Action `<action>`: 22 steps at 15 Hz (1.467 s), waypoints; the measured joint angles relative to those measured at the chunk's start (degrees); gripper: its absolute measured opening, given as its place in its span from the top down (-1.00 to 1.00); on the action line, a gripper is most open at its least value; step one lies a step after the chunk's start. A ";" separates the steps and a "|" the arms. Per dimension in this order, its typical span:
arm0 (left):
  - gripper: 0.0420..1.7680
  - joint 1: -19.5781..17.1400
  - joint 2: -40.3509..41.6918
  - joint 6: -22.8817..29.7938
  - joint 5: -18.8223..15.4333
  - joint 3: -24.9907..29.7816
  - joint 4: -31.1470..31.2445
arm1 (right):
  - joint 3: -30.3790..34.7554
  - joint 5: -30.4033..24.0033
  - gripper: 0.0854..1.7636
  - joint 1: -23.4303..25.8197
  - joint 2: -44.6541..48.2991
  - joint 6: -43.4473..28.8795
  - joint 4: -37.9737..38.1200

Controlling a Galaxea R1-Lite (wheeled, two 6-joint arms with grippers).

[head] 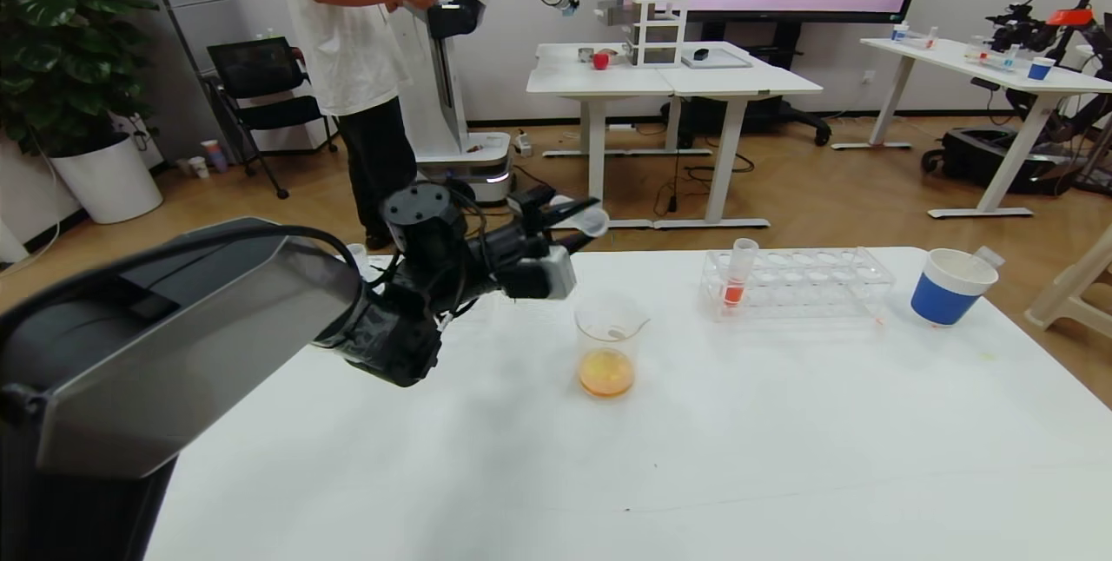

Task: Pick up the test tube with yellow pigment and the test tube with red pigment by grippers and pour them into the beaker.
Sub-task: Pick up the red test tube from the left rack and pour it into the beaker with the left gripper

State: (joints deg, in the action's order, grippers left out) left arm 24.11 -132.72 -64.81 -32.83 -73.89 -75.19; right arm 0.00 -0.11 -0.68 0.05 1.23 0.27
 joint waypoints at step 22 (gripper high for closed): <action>0.47 -22.16 19.47 69.12 46.56 4.27 24.02 | 0.00 -0.02 -0.95 0.02 0.00 0.02 0.00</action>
State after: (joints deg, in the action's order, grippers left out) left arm 1.95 -113.25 4.32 13.73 -69.62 -51.18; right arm 0.00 -0.13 -0.66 0.05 1.26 0.27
